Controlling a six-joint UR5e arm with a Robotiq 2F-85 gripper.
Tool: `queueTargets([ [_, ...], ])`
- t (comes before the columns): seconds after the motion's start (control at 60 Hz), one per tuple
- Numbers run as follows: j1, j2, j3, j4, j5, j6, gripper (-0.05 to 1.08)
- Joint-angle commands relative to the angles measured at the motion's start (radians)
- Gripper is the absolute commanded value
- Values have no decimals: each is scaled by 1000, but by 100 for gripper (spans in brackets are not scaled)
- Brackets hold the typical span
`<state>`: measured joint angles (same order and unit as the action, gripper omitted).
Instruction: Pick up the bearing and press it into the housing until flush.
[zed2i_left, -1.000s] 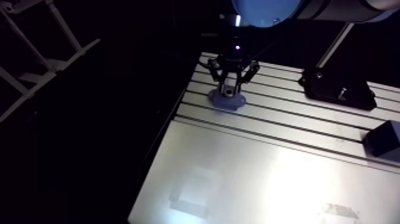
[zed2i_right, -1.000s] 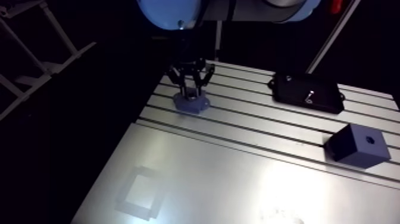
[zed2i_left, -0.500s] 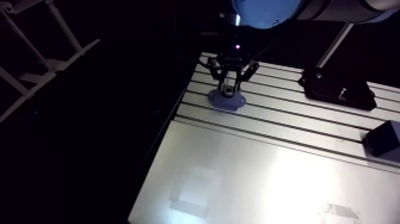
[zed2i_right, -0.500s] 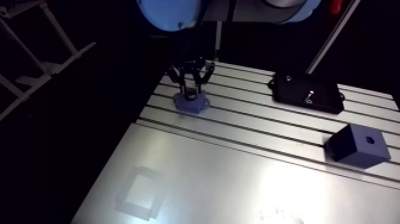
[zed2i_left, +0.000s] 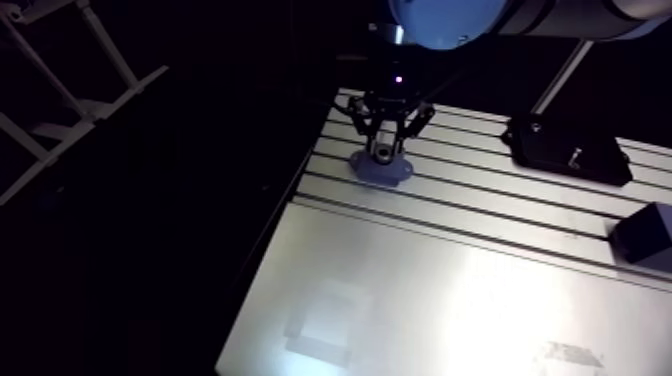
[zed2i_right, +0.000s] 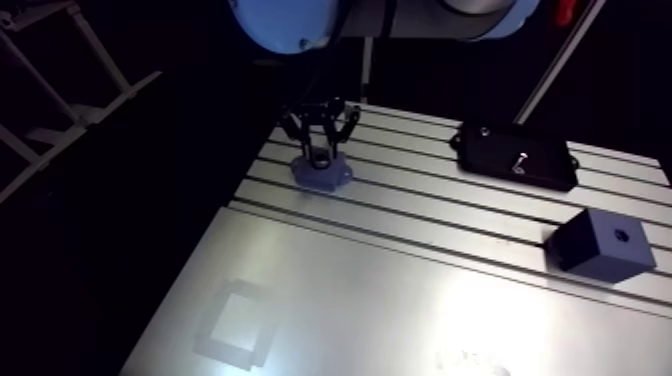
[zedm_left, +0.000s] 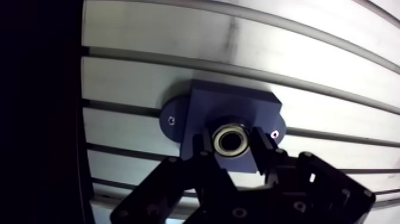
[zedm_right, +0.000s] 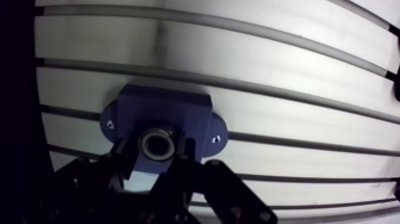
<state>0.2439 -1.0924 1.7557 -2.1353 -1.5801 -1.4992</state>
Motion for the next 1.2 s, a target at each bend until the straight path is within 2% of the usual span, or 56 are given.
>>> queueTargets([
  [0.017, 0, 1, 3, 1, -1, 0, 59],
  [1.2, 2, -2, 6, 7, 2, 0, 59],
])
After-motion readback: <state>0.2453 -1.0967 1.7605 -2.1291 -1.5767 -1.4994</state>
